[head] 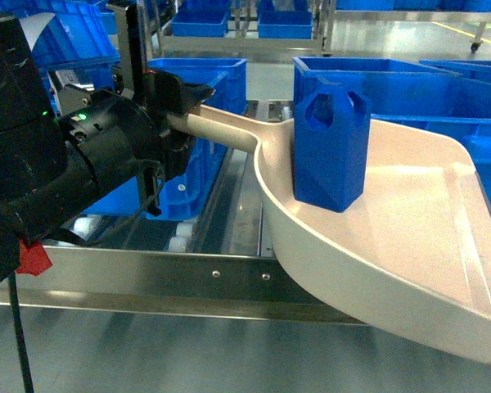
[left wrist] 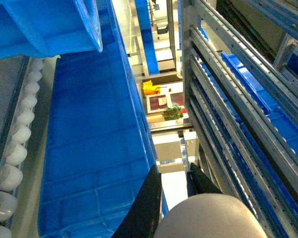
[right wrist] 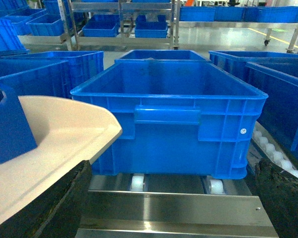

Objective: Place part in tray to right shelf

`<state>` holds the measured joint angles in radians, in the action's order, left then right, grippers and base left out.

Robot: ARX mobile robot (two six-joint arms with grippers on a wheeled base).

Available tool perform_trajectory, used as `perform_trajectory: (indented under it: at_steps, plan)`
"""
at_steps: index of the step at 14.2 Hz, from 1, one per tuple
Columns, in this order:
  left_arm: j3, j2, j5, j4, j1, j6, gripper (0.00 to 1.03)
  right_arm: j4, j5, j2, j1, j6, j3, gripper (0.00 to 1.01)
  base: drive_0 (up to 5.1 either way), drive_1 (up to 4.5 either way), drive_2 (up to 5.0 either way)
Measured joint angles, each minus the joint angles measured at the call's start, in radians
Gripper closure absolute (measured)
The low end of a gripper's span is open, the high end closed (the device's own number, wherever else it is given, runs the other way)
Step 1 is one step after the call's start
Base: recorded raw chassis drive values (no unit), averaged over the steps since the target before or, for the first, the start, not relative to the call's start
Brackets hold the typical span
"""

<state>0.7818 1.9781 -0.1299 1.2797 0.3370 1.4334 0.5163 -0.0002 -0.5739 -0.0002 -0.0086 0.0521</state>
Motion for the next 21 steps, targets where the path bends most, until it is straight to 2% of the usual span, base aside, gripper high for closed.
perform_trajectory:
  at_steps: [1, 2, 3, 4, 5, 10, 12, 14, 17, 18, 19, 20, 21]
  plan:
    - [0.011, -0.052, 0.111, -0.2, 0.018, 0.023, 0.9, 0.0, 0.0, 0.0, 0.0, 0.0, 0.0, 0.03, 0.0, 0.0, 0.0]
    - [0.008, -0.106, 0.212, -0.294, 0.031, 0.022, 0.9, 0.0, 0.0, 0.0, 0.0, 0.0, 0.0, 0.03, 0.0, 0.0, 0.0]
    - [-0.011, -0.159, 0.231, -0.278, 0.048, 0.033, 0.91, 0.0, 0.0, 0.0, 0.0, 0.0, 0.0, 0.03, 0.0, 0.0, 0.0]
    - [-0.134, -0.218, 0.219, -0.228, 0.056, 0.034, 0.91, 0.0, 0.0, 0.0, 0.0, 0.0, 0.0, 0.03, 0.0, 0.0, 0.0]
    - [-0.198, -0.294, 0.201, -0.161, 0.059, 0.009, 0.91, 0.0, 0.0, 0.0, 0.0, 0.0, 0.0, 0.03, 0.0, 0.0, 0.0]
    - [-0.253, -0.378, 0.201, -0.128, 0.053, -0.001, 0.91, 0.0, 0.0, 0.0, 0.0, 0.0, 0.0, 0.03, 0.0, 0.0, 0.0]
    - [-0.273, -0.459, 0.209, -0.18, 0.009, -0.028, 0.91, 0.0, 0.0, 0.0, 0.0, 0.0, 0.0, 0.03, 0.0, 0.0, 0.0]
    - [-0.245, -0.542, 0.269, -0.291, -0.053, -0.025, 0.91, 0.0, 0.0, 0.0, 0.0, 0.0, 0.0, 0.03, 0.0, 0.0, 0.0]
    - [-0.1, -0.554, 0.335, -0.425, -0.148, -0.039, 0.91, 0.0, 0.0, 0.0, 0.0, 0.0, 0.0, 0.03, 0.0, 0.0, 0.0]
    - [-0.029, -0.544, 0.365, -0.476, -0.193, -0.057, 0.91, 0.0, 0.0, 0.0, 0.0, 0.0, 0.0, 0.03, 0.0, 0.0, 0.0]
    - [0.039, -0.517, 0.405, -0.499, -0.242, -0.071, 0.91, 0.0, 0.0, 0.0, 0.0, 0.0, 0.0, 0.03, 0.0, 0.0, 0.0]
    - [0.159, -0.453, 0.486, -0.577, -0.288, -0.087, 0.91, 0.0, 0.0, 0.0, 0.0, 0.0, 0.0, 0.03, 0.0, 0.0, 0.0]
    - [0.271, -0.391, 0.576, -0.68, -0.314, -0.125, 0.91, 0.0, 0.0, 0.0, 0.0, 0.0, 0.0, 0.03, 0.0, 0.0, 0.0]
